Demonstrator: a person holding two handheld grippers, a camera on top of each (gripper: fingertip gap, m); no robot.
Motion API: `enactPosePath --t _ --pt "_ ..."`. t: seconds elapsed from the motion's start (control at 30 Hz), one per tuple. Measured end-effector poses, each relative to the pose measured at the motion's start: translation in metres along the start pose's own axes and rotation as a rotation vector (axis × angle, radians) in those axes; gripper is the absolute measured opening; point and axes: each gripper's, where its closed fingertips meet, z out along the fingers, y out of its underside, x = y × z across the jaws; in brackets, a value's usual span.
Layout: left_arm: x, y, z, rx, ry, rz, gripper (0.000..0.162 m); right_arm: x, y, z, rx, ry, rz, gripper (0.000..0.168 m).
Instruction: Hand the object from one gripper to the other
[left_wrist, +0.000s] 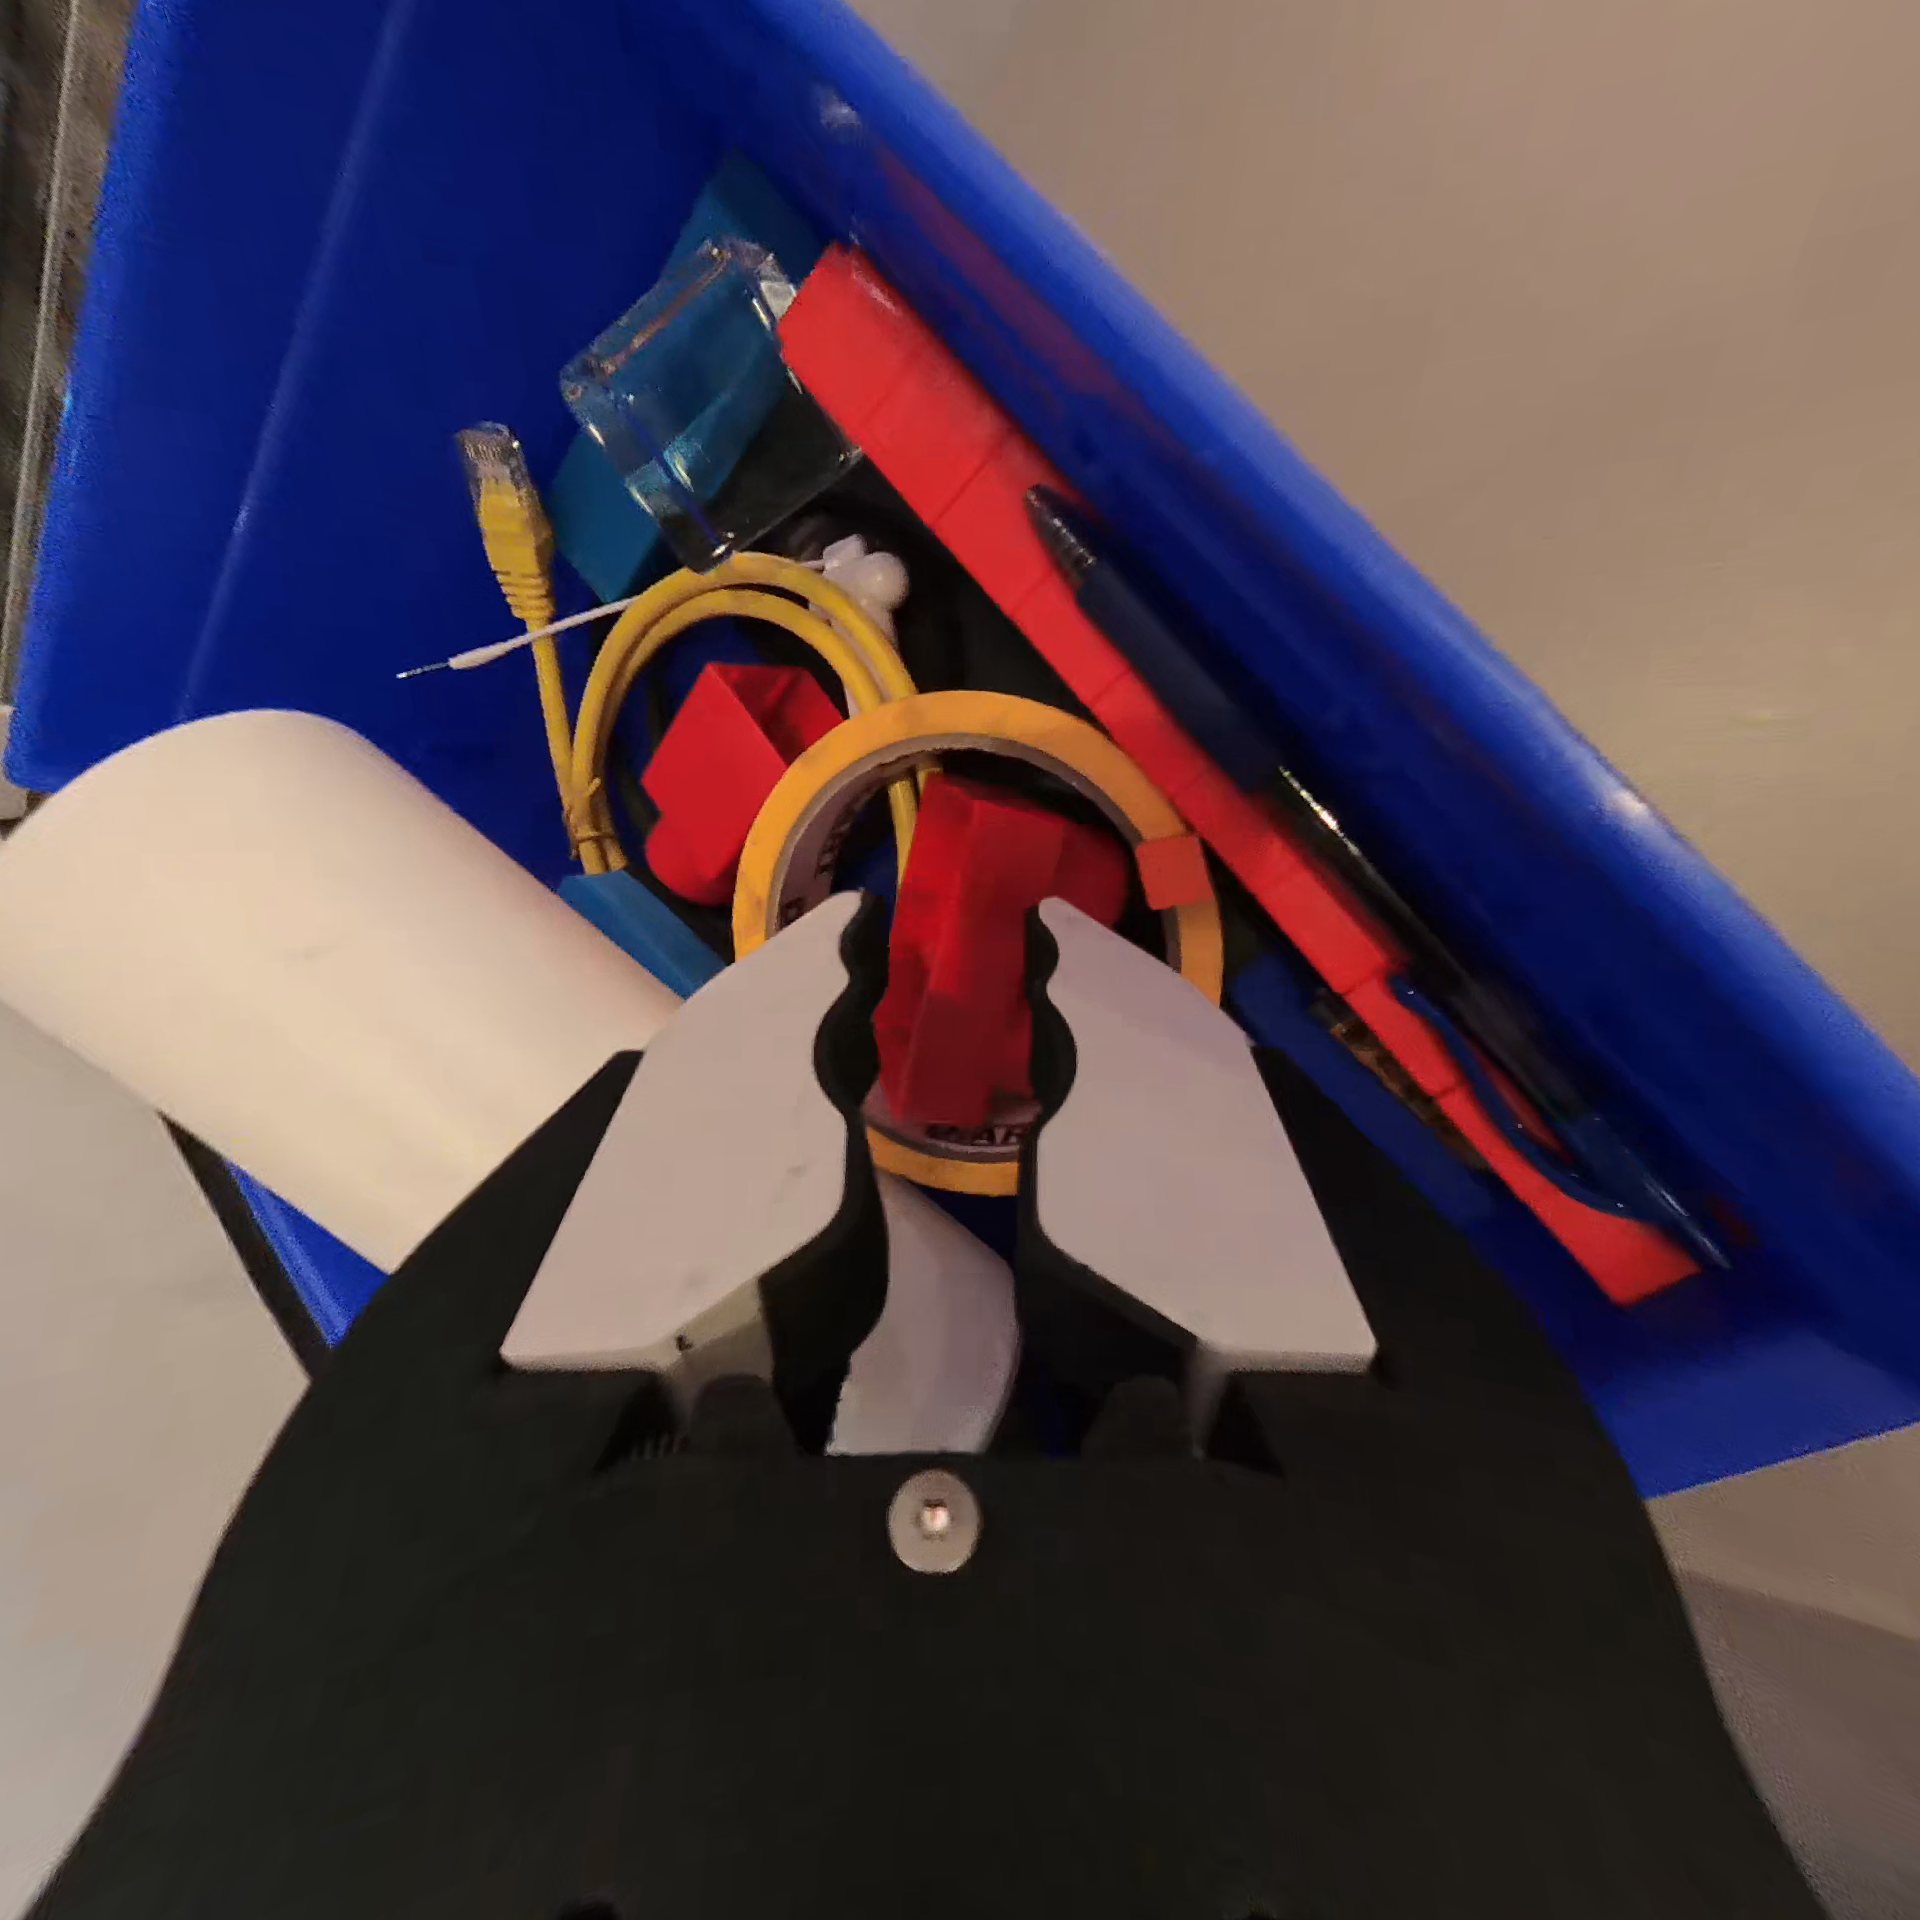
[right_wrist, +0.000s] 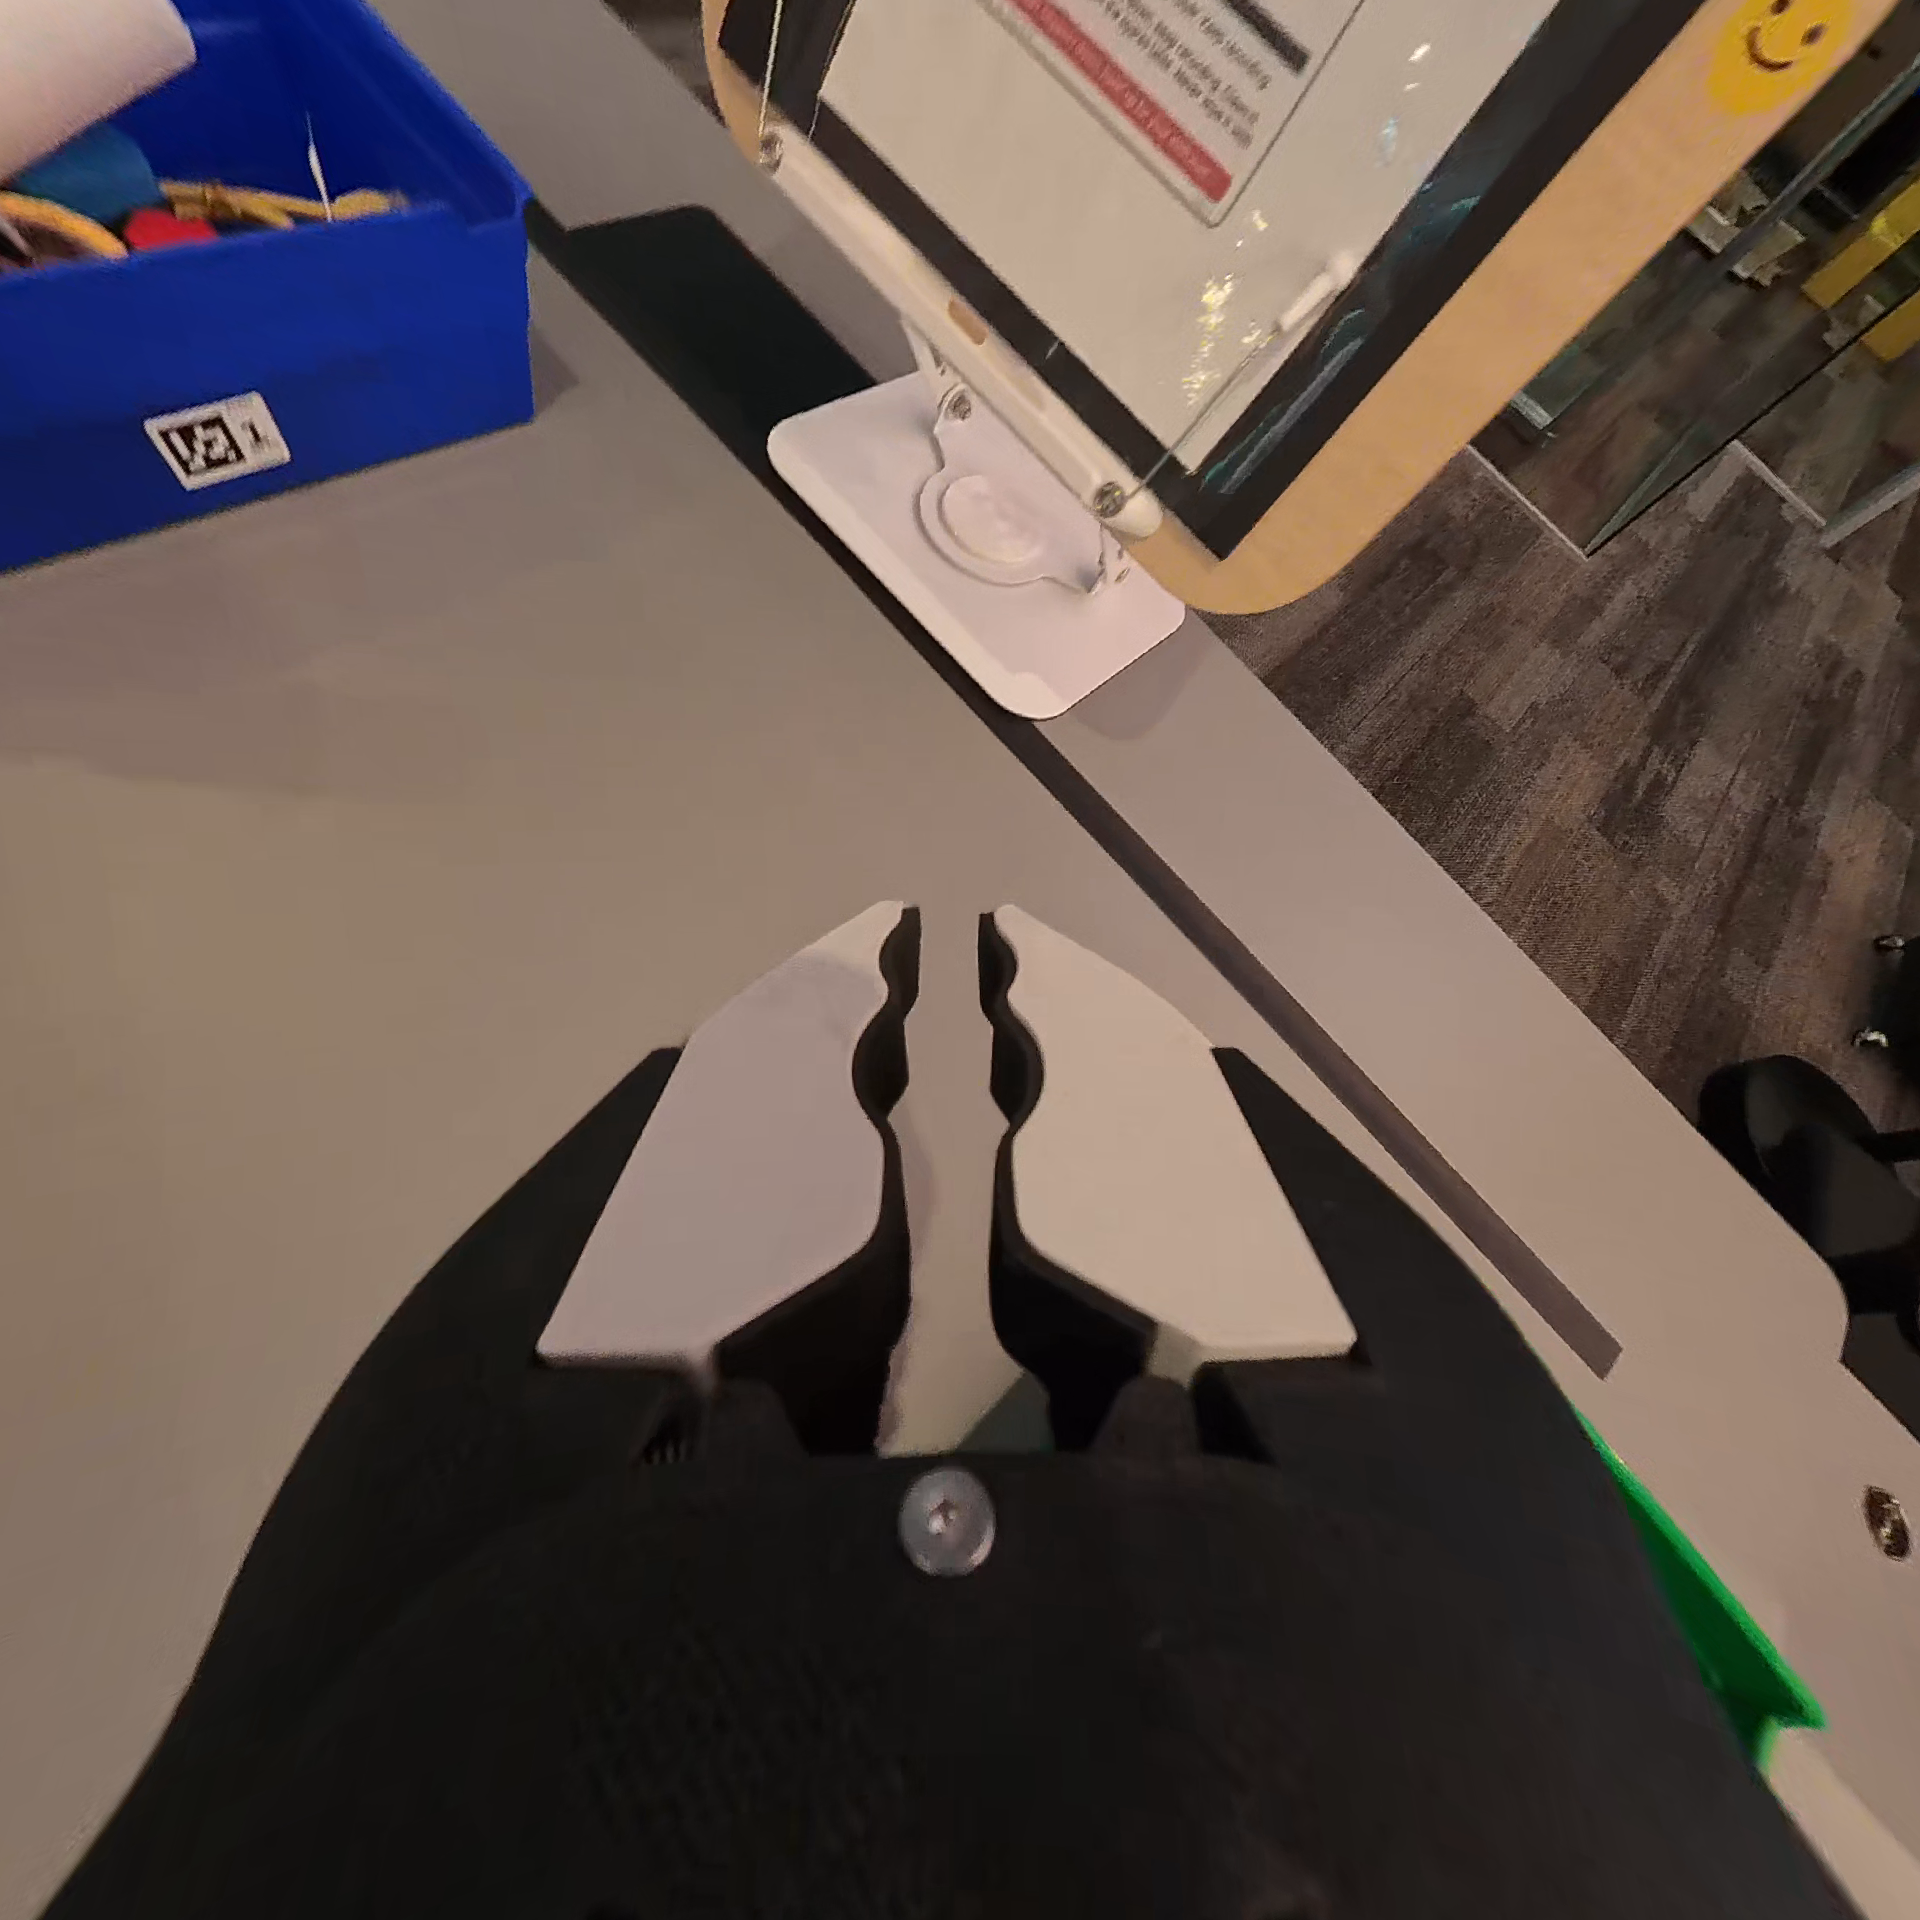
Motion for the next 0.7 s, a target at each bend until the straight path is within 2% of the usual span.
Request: enactPosePath --t 0.13,0.23,0.3,0.33,0.43,0.5,0.53,0.6,0.7 --pt "0.005 -0.004 0.004 0.033 0.051 -0.028 0.019 -0.014 0.001 0.007 -0.03 -0.049 -0.05 0.011" --pt "0.01 0.008 0.01 -0.03 0.092 -0.057 0.025 -0.024 0.005 0.012 -0.067 -0.079 -0.103 0.011" --pt "0.009 0.008 0.01 -0.03 0.096 -0.051 0.023 -0.027 0.007 0.016 -0.087 -0.08 -0.128 0.011" --pt "0.006 0.008 0.008 -0.035 0.086 -0.048 0.018 -0.028 0.008 0.017 -0.091 -0.085 -0.134 0.01" --pt "-0.012 0.002 -0.009 -0.032 0.0 -0.09 0.017 -0.032 0.005 0.017 -0.087 -0.096 -0.14 0.01" --pt "-0.041 -0.009 -0.037 0.015 -0.186 -0.112 0.015 -0.033 0.0 0.013 -0.062 -0.089 -0.144 0.01" --pt "-0.053 -0.016 -0.056 0.049 -0.272 -0.12 0.014 -0.034 -0.004 0.01 -0.041 -0.085 -0.147 0.01" --pt "-0.063 -0.046 -0.099 0.223 -0.378 -0.145 0.012 -0.039 -0.018 0.003 0.021 -0.088 -0.154 0.01" --pt "-0.052 -0.113 -0.18 0.676 -0.39 -0.213 0.008 -0.06 -0.058 -0.011 0.231 -0.131 -0.16 0.011"
